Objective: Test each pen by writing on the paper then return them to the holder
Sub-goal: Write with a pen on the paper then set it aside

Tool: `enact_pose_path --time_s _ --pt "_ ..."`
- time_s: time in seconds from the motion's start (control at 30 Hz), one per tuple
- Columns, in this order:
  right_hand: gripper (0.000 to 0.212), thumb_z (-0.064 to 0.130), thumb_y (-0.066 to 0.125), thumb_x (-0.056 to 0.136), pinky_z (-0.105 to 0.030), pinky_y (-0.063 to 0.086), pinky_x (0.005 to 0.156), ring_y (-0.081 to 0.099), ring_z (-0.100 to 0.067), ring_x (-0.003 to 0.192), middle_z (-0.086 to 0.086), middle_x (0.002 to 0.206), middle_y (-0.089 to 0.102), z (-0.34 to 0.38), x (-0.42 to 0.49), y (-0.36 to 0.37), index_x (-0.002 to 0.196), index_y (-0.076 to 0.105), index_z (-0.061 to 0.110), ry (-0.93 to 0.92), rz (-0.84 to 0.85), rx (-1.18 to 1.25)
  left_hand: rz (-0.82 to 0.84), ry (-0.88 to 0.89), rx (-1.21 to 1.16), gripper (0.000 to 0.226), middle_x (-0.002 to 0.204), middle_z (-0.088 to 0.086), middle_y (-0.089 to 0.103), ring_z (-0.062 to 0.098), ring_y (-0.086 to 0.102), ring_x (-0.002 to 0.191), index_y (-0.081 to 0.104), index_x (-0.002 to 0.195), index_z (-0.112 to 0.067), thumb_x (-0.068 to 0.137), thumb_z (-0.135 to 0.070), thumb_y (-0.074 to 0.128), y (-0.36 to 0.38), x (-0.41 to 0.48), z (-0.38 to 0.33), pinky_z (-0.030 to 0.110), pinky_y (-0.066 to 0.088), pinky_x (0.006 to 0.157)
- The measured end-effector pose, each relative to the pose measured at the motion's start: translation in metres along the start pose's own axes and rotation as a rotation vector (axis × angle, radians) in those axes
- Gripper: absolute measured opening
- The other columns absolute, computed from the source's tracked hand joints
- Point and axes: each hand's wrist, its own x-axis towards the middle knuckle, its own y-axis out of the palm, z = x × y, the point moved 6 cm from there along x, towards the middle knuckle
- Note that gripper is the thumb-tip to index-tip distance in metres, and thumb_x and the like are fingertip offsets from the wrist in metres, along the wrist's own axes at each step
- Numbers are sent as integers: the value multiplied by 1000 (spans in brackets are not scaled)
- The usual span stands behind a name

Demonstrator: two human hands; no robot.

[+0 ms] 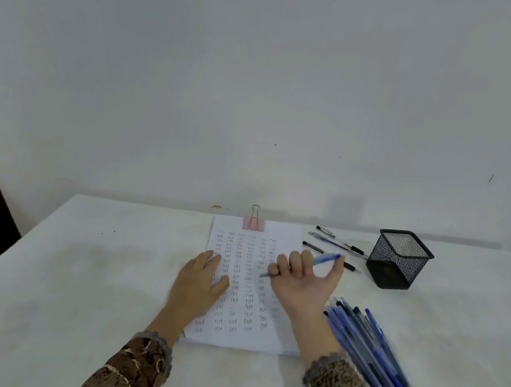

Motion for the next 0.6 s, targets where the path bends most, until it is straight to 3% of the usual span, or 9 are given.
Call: enact_pose_path --time_s 0.1,0.2,0.33,0.4,0.47,0.5,0.6 --pt "66 78 48 60 -28 17 54 9 -16 54 2 53 9 -12 -14 -21 53 17 20 19 -34 25 5 -8 0 85 154 1 18 18 19 140 25 145 -15 74 -60 17 0 0 0 31 13 115" --pt "57 67 48 62 -26 17 47 8 -16 52 2 42 17 -14 -18 -32 45 22 19 18 -67 54 12 -6 -17 88 154 1 19 18 19 140 26 145 -15 72 -64 15 -1 -1 0 31 14 115" --pt "60 69 51 66 -24 13 44 6 -14 47 4 39 19 -11 -18 -38 43 26 19 -24 -118 101 17 -4 -27 66 154 1 17 17 17 141 24 145 -15 89 -50 30 0 0 1 31 13 116" --pt "56 66 66 60 -22 16 39 12 -11 40 6 40 24 -7 -15 -35 47 39 18 -29 -102 76 18 -2 -32 70 154 0 18 17 17 141 25 145 -15 86 -51 28 0 -1 1 31 13 116" --pt "33 44 74 66 -17 30 34 32 -7 33 6 43 37 -2 -14 -33 65 62 13 -27 -82 -15 14 6 -37 62 155 0 17 17 17 141 24 146 -15 93 -45 34 0 -1 1 31 12 116" --pt "25 35 65 80 -16 39 37 44 -7 37 4 47 47 0 -14 -34 75 69 10 -32 -86 -63 7 7 -36 58 155 0 16 17 17 141 23 146 -15 96 -40 36 0 -1 1 31 12 115" --pt "58 48 29 98 -19 49 46 54 -13 45 -6 62 63 6 -14 -44 93 70 7 -5 -114 -250 -41 9 8 54 154 1 18 16 18 140 21 146 -12 98 -32 33 -2 -1 0 30 12 115"
